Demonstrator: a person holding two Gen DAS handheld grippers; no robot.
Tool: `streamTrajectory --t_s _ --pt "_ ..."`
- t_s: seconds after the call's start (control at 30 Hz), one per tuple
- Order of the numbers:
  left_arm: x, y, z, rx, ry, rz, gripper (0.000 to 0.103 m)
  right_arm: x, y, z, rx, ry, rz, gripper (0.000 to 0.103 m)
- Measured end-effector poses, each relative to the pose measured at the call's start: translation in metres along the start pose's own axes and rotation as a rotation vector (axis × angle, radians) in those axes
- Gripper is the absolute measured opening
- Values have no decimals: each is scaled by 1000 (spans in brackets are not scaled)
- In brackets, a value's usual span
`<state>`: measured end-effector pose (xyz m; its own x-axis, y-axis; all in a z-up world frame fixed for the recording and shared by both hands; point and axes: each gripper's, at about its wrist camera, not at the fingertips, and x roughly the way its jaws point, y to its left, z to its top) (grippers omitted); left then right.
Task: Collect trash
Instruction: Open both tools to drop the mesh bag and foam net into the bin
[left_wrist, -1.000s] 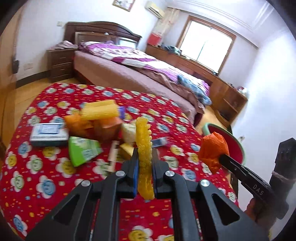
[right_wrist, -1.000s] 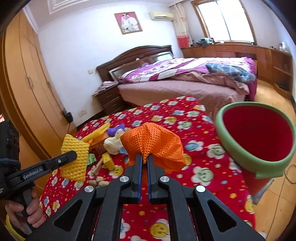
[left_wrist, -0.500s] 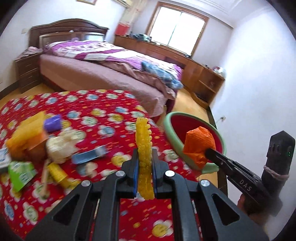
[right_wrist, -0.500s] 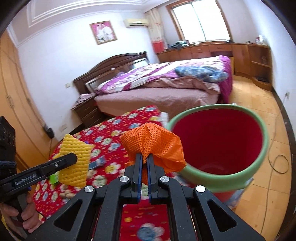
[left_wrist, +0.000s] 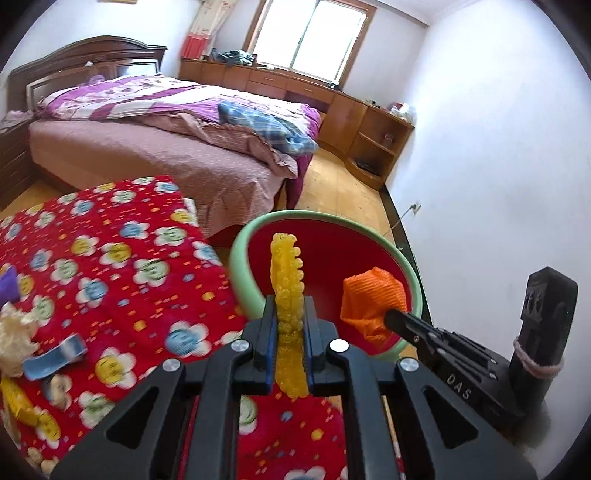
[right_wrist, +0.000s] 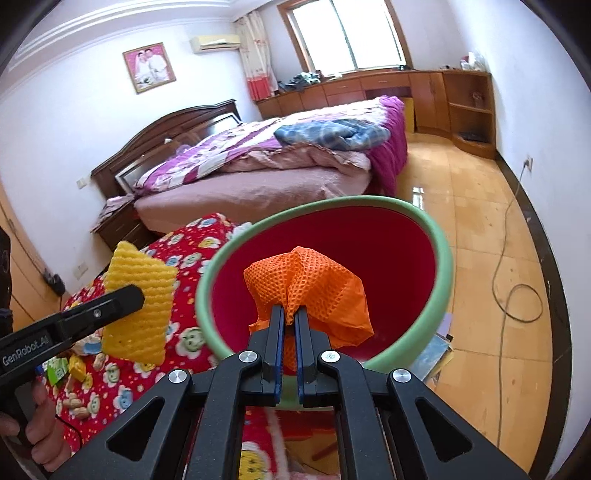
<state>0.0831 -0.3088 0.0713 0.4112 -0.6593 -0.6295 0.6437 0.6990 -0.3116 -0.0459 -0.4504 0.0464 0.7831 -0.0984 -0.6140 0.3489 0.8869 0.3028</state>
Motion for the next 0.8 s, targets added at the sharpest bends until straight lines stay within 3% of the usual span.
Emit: streamTrajectory --t_s 0.23,0.3,0.4,0.6,0.67,0.8 --pt "26 -14 7 23 17 -25 12 0 -18 0 24 -16 -8 8" --pt "29 -16 7 28 26 -13 28 -1 -19 -1 31 -21 -7 8" --pt "30 -13 6 15 21 8 42 0 -22 -2 40 -22 -2 8" --pt "25 -1 3 -21 33 31 43 0 -21 -3 46 -17 4 15" --pt "20 4 1 -30 32 44 43 -1 -19 -3 49 -16 5 22" --pt "9 14 -3 -53 29 67 51 -4 -16 -4 56 -21 5 31"
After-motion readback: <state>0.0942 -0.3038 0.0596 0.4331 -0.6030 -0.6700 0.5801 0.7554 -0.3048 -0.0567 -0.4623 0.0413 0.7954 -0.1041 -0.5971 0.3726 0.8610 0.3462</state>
